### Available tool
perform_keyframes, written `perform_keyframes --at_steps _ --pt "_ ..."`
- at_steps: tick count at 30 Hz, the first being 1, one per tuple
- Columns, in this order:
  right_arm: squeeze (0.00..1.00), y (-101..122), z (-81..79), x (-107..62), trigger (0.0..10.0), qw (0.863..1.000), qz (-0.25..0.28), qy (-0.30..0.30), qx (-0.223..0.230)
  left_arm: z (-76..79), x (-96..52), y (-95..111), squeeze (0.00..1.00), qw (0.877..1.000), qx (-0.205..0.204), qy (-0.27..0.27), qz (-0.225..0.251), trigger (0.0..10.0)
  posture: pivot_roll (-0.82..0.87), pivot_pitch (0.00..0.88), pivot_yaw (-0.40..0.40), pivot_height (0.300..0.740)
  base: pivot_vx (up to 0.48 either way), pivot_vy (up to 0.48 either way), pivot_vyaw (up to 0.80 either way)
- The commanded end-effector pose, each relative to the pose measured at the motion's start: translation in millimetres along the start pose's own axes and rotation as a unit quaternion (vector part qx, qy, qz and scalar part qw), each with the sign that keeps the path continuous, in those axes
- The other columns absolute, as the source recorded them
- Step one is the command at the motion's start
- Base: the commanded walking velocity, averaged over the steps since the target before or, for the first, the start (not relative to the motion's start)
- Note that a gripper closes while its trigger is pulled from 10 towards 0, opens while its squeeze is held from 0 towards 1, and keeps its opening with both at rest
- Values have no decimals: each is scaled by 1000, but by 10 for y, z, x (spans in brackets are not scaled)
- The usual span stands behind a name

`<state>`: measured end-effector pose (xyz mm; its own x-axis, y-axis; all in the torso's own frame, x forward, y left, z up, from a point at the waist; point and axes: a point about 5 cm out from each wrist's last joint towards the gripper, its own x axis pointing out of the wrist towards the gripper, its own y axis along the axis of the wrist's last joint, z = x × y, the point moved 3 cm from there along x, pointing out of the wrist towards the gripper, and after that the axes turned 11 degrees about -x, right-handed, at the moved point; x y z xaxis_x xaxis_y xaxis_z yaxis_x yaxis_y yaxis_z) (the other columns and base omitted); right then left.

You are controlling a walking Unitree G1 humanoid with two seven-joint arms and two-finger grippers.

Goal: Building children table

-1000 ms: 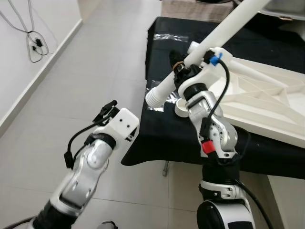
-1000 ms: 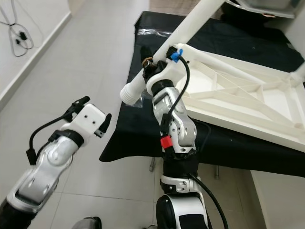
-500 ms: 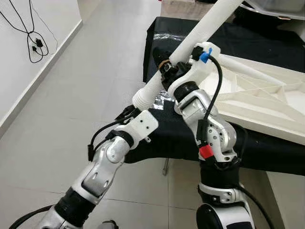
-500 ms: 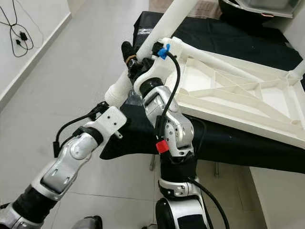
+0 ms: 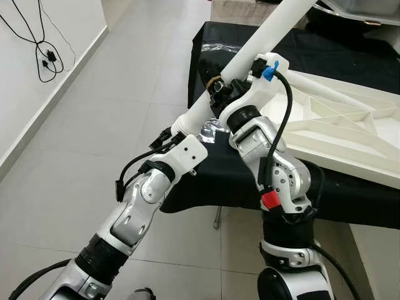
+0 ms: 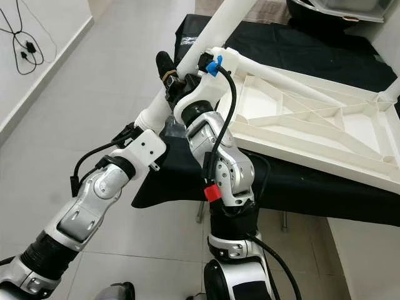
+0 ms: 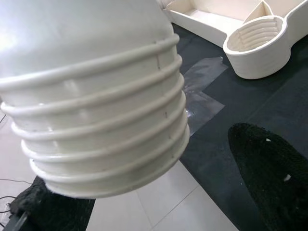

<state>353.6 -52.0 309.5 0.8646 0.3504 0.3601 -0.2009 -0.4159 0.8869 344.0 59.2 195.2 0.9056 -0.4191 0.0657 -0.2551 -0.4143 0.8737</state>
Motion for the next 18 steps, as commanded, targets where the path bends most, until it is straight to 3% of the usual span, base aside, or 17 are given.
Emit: perform_keyframes --at_steps 1,11,18 --pt "0 -212 -2 -73 10000 999 -27 -9 33 10 8 60 0 1000 5 3 18 10000 111 140 -96 740 0 0 0" --pt "0 -234 8 -101 10000 999 -34 -17 31 -75 65 123 0 999 3 19 25 10000 106 145 -95 740 0 0 0" --pt "0 -140 85 -47 10000 999 -20 -28 29 -5 3 30 0 1000 10 12 14 10000 104 148 -95 740 0 0 0"
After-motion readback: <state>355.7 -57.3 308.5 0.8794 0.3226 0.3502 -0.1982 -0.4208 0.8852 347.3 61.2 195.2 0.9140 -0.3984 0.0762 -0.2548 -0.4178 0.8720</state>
